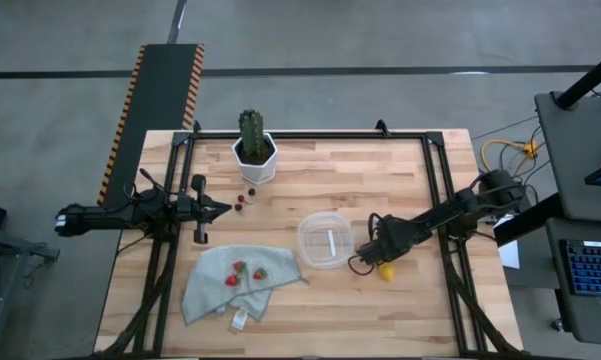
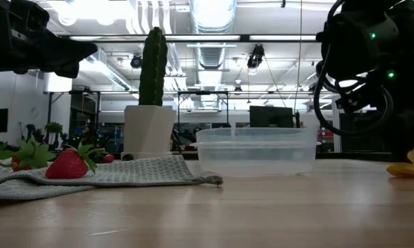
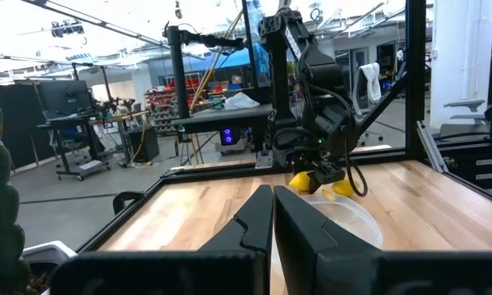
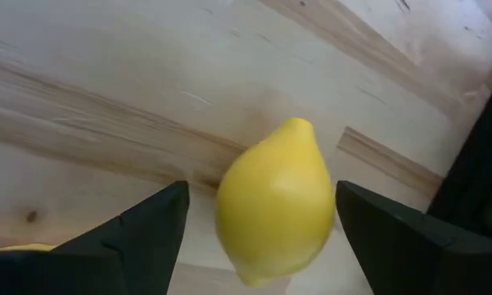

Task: Pick and placing Produce into tupperware
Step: Put the top yellow lemon into the transparent container

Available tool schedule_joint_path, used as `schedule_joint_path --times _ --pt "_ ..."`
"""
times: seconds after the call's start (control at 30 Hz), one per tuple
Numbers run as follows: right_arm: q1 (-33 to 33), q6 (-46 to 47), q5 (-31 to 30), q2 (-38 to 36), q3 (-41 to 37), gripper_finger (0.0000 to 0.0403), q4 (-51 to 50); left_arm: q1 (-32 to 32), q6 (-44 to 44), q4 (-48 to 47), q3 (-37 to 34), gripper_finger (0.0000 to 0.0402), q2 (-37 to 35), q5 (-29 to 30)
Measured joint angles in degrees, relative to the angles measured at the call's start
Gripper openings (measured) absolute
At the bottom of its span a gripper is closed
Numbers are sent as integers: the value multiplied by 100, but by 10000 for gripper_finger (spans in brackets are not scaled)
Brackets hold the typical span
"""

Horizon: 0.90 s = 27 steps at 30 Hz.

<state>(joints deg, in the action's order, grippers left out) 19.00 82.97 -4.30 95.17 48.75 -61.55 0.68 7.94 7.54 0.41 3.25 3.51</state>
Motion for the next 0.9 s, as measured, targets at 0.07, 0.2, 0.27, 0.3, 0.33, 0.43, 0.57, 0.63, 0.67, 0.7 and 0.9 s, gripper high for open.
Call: schedule_joint_path --times 0.07,0.2,0.27,0.3,0.33,0.43,0.57,0.63,0.67,0.7,0.9 --pt "0 -2 -5 -9 -17 298 32 1 -1 1 10 0 9 0" --pt "0 -9 -8 -30 -30 288 55 1 0 3 17 0 -2 -2" --pt "0 -8 -3 -30 -33 281 66 0 0 5 16 0 0 -2" --pt "0 -12 -3 -30 -33 276 72 0 -2 1 15 0 2 -3" --pt "0 -49 -1 -30 -35 271 72 1 -2 3 15 0 1 -3" --pt "0 -58 16 -30 -37 256 83 0 -2 3 17 0 0 -3" --pt "0 -147 21 -30 -37 237 98 0 -2 5 17 0 4 -2" --pt "0 -157 21 -30 -37 227 105 1 -2 5 17 0 9 -2" --pt "0 -180 21 -30 -39 223 106 1 -2 5 17 0 9 -2" --pt "0 -217 23 -30 -41 218 100 1 -2 5 17 0 9 -2" --pt "0 -353 22 -30 -44 196 60 1 -2 5 17 0 9 -2"
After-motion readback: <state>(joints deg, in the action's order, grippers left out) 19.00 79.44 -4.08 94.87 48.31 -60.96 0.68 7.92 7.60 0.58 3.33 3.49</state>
